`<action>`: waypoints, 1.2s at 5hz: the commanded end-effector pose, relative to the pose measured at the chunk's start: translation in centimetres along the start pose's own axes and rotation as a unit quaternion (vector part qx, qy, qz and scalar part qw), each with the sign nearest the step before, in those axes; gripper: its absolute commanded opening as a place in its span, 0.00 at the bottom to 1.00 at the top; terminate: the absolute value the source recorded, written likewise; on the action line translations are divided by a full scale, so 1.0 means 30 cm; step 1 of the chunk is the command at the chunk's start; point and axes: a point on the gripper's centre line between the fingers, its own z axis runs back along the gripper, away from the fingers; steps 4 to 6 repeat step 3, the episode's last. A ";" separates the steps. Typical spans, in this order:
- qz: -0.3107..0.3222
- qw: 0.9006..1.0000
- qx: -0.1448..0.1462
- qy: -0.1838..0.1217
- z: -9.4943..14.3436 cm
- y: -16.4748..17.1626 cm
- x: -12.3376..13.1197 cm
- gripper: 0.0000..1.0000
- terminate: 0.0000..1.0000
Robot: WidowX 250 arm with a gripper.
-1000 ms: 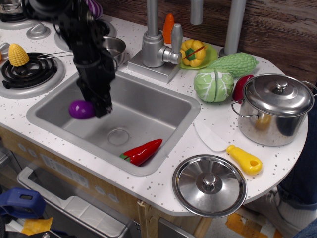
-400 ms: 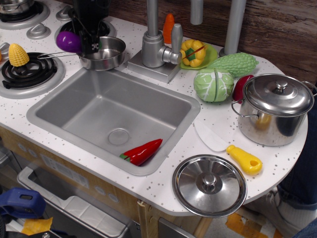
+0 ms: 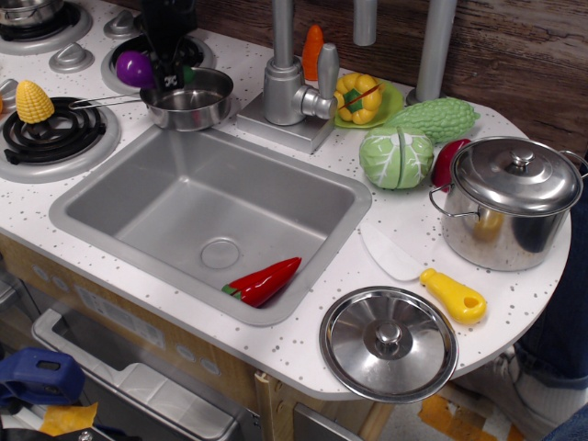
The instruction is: Put eggplant in pot or pan
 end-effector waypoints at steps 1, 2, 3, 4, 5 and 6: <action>-0.021 0.999 0.025 -0.028 0.039 0.062 0.000 1.00 0.00; -0.021 0.999 0.025 -0.028 0.039 0.062 0.000 1.00 0.00; -0.021 0.999 0.025 -0.028 0.039 0.062 0.000 1.00 1.00; -0.021 0.999 0.025 -0.028 0.039 0.062 0.000 1.00 1.00; -0.021 0.999 0.025 -0.028 0.039 0.062 0.000 1.00 1.00; -0.021 0.999 0.025 -0.028 0.039 0.062 0.000 1.00 1.00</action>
